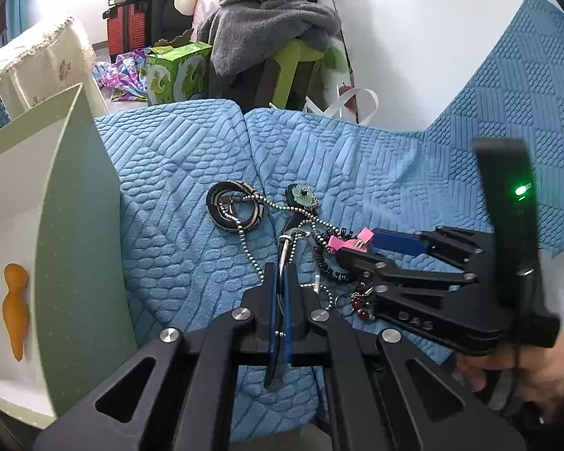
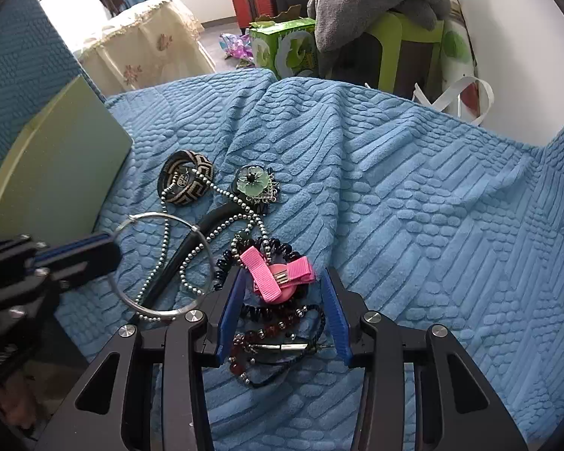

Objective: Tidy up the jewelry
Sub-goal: 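Grasp the pink bow clip with the right tool while the left tool grasps a small silver hook, then carry the pink clip in the right tool over the box while the left tool carries the hook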

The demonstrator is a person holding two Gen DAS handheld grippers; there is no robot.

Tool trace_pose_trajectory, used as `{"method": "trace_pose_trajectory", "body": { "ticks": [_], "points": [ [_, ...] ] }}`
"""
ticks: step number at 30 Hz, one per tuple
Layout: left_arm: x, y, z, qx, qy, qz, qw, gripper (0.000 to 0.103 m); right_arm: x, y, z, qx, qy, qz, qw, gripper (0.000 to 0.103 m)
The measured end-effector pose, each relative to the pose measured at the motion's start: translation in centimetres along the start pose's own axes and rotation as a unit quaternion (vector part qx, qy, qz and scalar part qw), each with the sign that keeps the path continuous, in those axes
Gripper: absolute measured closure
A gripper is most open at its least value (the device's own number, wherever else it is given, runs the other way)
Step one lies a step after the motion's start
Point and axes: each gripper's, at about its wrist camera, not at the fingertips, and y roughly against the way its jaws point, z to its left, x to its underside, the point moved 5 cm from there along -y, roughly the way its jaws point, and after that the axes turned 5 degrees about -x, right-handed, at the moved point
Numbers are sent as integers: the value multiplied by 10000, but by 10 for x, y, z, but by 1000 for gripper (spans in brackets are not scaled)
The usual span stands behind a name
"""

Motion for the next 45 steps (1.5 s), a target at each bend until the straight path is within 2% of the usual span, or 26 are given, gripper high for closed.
{"method": "trace_pose_trajectory", "body": {
  "ticks": [3,5,8,16,23,29,35,45],
  "points": [
    [0,3,1,43,31,-14,10000,101,1,-6,4,106,142,75,9998,63],
    [-1,5,1,99,75,-35,9999,101,1,-7,7,240,253,70,9994,71],
    [-3,12,2,141,70,-87,9998,101,0,-3,8,211,158,17,9997,71],
    [-7,27,4,171,165,-185,9995,101,-7,35,10,230,-207,-440,9986,71],
    [-10,42,1,190,114,-227,9995,101,0,63,25,188,-485,-584,9969,71],
    [-16,66,7,175,131,-277,9994,101,-10,92,39,237,-612,-806,9946,71],
    [-38,105,21,155,251,-486,9984,101,-31,127,58,175,-599,-1072,9923,71],
    [-79,178,53,-94,178,-1081,9939,101,-92,183,115,-47,-288,-1664,9856,71]
  ]
}}
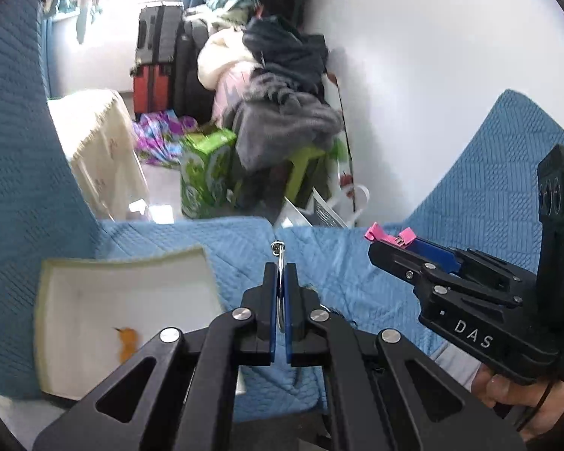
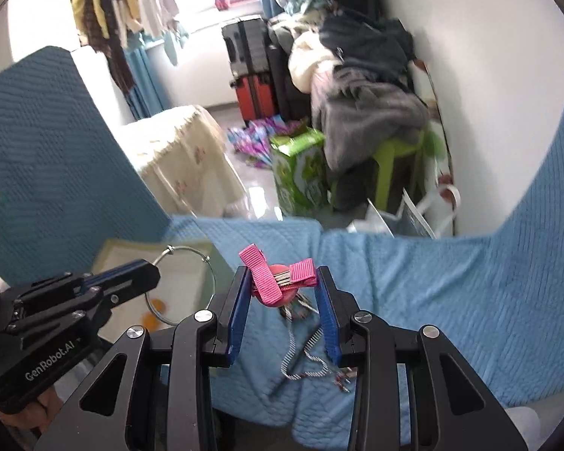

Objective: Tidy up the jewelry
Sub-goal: 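Carry the pink clip in the right tool over the box while the left tool carries the hook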

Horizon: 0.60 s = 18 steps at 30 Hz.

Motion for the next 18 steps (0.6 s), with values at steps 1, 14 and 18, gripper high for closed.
{"method": "trace_pose_trajectory", "body": {
  "ticks": [1,14,18],
  "points": [
    [-1,3,4,-34,6,-15,10000,101,-6,1,9,-42,25,-43,10000,71],
    [17,-6,78,-279,315,243,9988,101,13,-49,86,-513,305,335,9977,71],
    [32,-22,93,-346,419,487,9973,101,32,-74,96,-562,415,619,9956,71]
  ]
}}
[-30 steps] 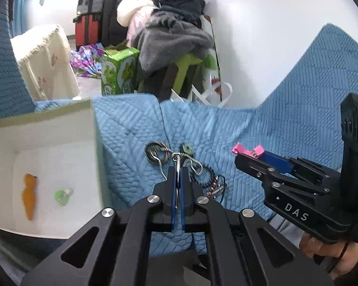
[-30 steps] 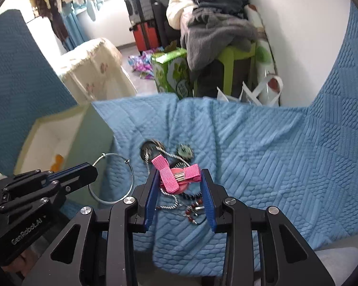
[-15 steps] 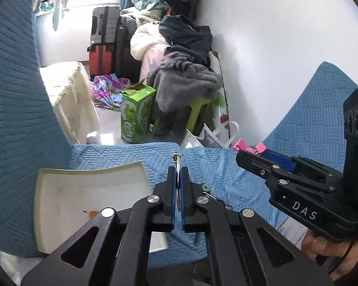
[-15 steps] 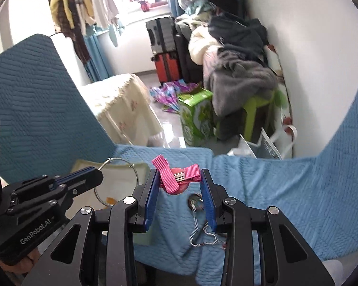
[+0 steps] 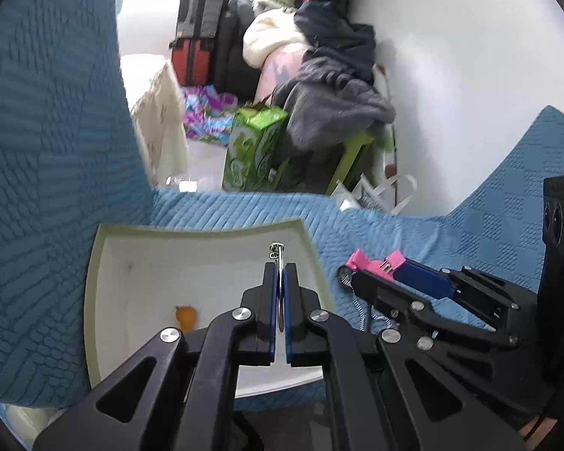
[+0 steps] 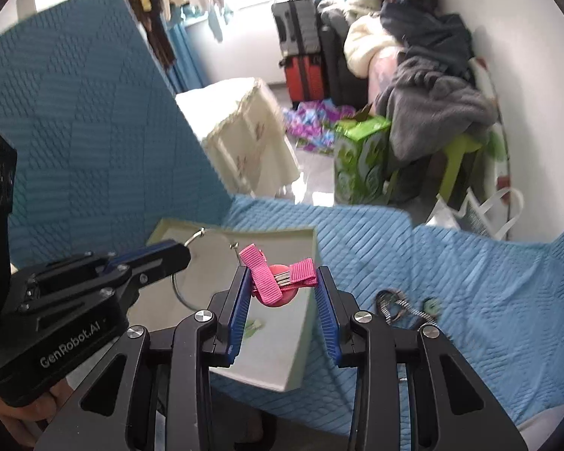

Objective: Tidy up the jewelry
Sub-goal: 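Carry the pink clip in the right tool over the box while the left tool carries the hook, then open the right tool to drop the pink clip while the left tool releases the hook into the box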

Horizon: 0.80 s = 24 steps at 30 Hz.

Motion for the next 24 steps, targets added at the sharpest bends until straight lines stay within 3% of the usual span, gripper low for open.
{"method": "trace_pose_trajectory", "body": {
  "ticks": [6,16,24],
  "points": [
    [16,-35,20,-42,245,419,9988,101,21,-45,4,28,188,407,9990,71],
    [31,-61,31,-262,359,781,9960,101,32,-76,-1,-109,211,757,9968,70],
    [30,-61,35,-280,419,815,9954,100,25,-72,0,-26,317,613,9976,67]
  ]
}}
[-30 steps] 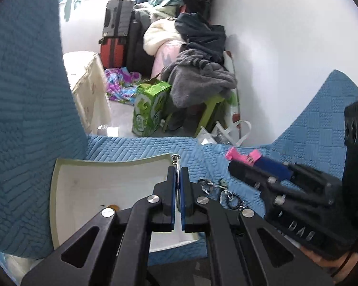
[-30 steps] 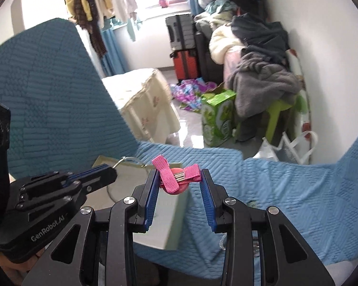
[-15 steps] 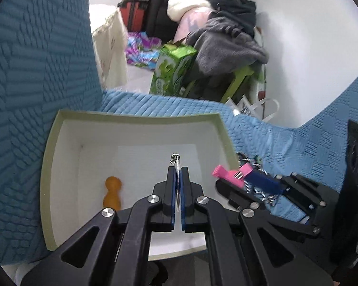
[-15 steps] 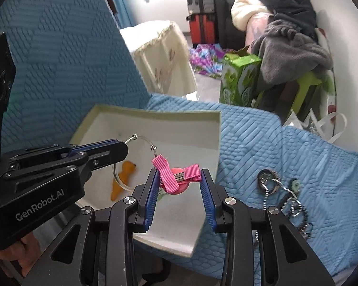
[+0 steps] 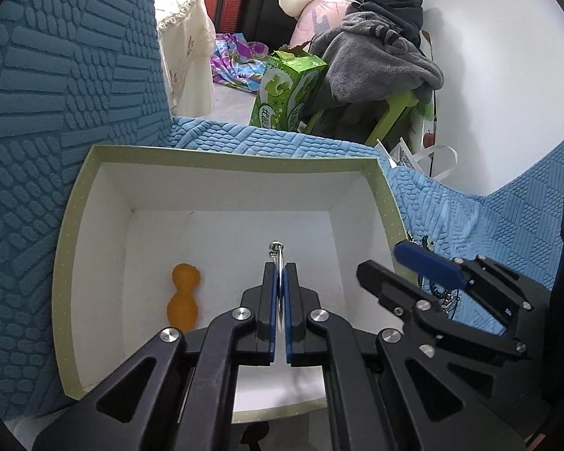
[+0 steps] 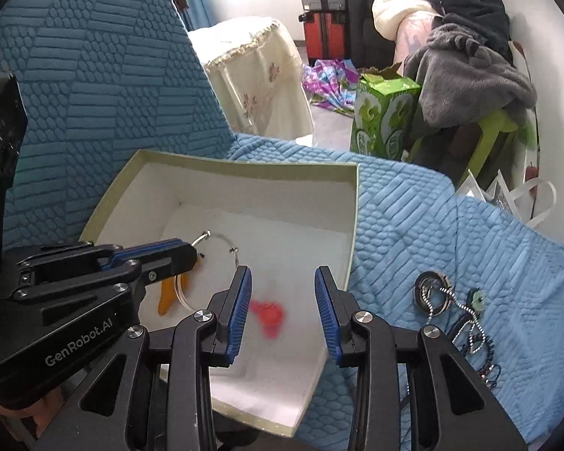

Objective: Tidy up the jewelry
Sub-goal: 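Open the right tool to drop the pink clip while the left tool releases the hook into the box, then move both tools back over the jewelry pile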

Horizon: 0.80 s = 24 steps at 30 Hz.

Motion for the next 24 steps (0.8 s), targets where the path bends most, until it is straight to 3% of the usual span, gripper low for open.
{"method": "trace_pose_trajectory", "body": {
  "ticks": [4,6,8,14,24],
  "points": [
    [-4,15,1,-27,94,-160,9998,98,-8,17,-5,-5,0,-167,9999,63],
    [-5,21,1,-44,137,-217,9997,82,-12,28,-7,-5,24,-270,9996,62],
    [-8,33,1,-14,222,-390,9990,51,-15,38,-7,-5,47,-361,9993,62],
    [-15,73,-6,126,326,-1033,9940,49,-18,82,-16,29,95,-761,9970,62],
    [-10,127,-32,124,244,-1689,9853,49,-15,155,-39,137,171,-1312,9911,61]
  ]
}}
